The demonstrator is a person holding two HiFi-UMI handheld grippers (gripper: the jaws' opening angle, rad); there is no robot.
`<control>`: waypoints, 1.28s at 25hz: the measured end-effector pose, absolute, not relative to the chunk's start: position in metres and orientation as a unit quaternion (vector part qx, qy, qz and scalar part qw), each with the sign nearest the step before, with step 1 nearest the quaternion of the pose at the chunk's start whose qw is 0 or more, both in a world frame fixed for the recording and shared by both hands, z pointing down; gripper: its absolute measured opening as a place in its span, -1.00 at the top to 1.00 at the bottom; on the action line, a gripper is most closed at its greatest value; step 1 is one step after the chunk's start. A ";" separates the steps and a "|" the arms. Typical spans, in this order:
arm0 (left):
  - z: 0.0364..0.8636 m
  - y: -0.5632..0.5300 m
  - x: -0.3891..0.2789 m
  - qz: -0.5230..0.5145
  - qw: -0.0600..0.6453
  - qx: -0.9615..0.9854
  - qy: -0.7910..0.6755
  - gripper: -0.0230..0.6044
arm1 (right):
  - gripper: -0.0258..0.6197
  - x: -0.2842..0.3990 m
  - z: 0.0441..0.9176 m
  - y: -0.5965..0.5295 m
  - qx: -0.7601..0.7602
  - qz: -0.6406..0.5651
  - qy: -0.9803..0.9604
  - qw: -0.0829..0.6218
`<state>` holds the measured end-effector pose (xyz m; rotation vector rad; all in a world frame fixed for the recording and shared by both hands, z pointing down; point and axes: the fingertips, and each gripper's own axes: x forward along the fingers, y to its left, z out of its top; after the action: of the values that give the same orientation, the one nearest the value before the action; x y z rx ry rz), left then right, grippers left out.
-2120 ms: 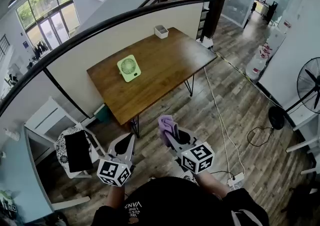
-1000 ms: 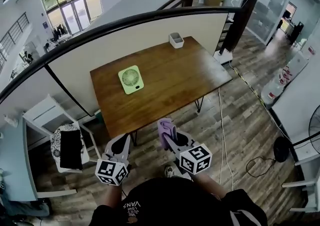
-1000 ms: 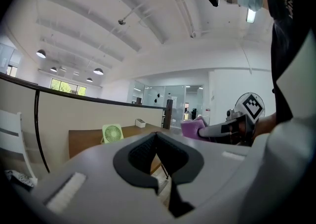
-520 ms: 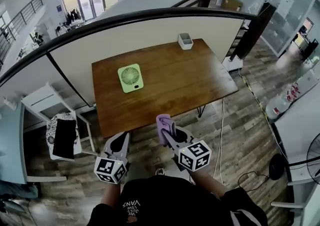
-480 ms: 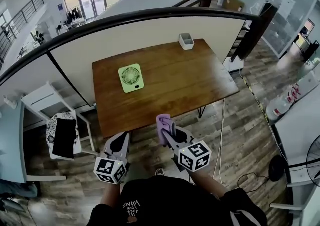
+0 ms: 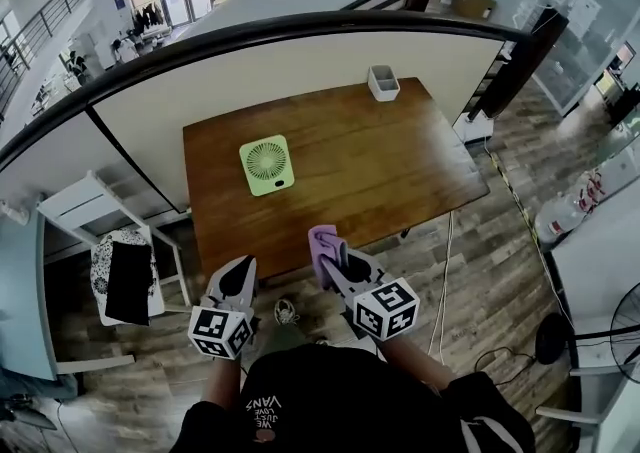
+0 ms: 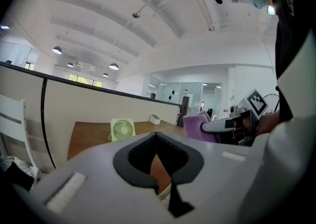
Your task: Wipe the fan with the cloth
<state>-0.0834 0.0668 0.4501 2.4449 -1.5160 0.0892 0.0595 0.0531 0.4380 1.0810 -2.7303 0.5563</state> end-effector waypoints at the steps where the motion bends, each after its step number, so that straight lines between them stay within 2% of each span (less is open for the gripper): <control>1: 0.451 0.058 -0.085 0.031 0.133 0.843 -0.521 0.89 | 0.66 0.057 0.438 0.046 0.362 0.186 -0.910 0.077; 17: 0.477 -0.050 -0.132 0.058 0.152 0.864 -0.476 0.89 | 0.66 0.004 0.456 -0.052 0.401 0.191 -0.892 0.076; 32: 0.550 -0.108 -0.144 0.092 0.218 0.843 -0.484 0.89 | 0.66 -0.014 0.495 -0.104 0.380 0.201 -0.896 0.107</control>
<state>-0.1444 -0.1078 0.5498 2.3331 -1.3395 0.2548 -0.0140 -0.1036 0.4945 1.1196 -2.6386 0.5914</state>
